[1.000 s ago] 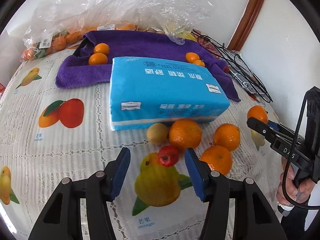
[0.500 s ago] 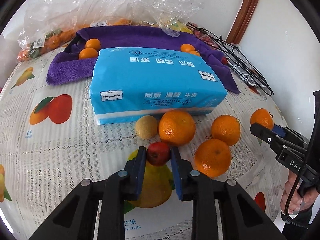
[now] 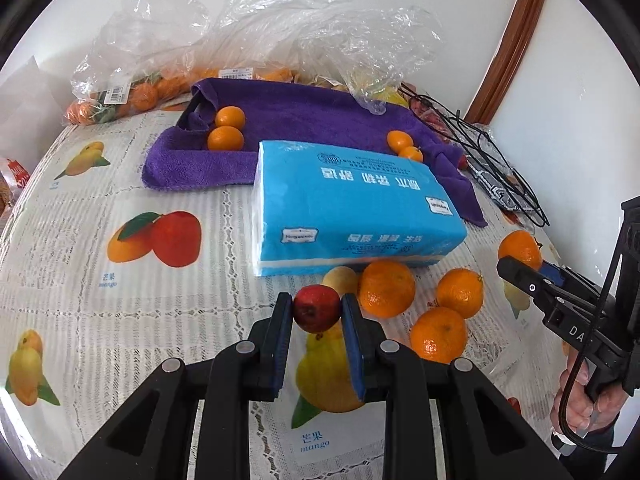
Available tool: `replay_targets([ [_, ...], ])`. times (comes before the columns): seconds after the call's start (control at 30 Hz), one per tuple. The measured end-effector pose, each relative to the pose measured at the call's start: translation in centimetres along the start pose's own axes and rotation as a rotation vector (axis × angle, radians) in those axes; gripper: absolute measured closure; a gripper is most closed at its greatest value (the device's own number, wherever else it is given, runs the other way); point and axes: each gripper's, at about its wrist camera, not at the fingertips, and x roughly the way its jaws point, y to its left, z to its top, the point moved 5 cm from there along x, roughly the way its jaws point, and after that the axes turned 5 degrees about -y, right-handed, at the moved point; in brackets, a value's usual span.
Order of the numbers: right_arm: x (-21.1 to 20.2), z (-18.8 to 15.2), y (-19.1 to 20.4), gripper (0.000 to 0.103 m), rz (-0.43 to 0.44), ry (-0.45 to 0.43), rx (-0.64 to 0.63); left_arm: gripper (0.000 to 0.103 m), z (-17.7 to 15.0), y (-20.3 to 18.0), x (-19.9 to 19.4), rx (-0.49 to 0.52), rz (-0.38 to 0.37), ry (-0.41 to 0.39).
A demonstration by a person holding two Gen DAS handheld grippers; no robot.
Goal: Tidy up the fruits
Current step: 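Carry the held orange and red apple over the tissue pack onto the towel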
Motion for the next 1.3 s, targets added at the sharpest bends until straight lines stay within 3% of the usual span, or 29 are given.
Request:
replay_targets([
  [0.37, 1.6, 5.7, 1.1, 0.058, -0.021, -0.056, 0.006, 0.079, 5.7, 2.3, -0.9, -0.025, 0.035, -0.075],
  [0.9, 7.0, 12.3, 2.7, 0.058, -0.013, -0.103, -0.006, 0.079, 13.4, 2.8, 2.8, -0.005, 0.038, -0.146],
  [1.3, 9.7, 11.6, 3.0, 0.058, 0.016, -0.098, -0.024, 0.079, 13.0, 4.4, 4.8, -0.042, 0.043, -0.113],
])
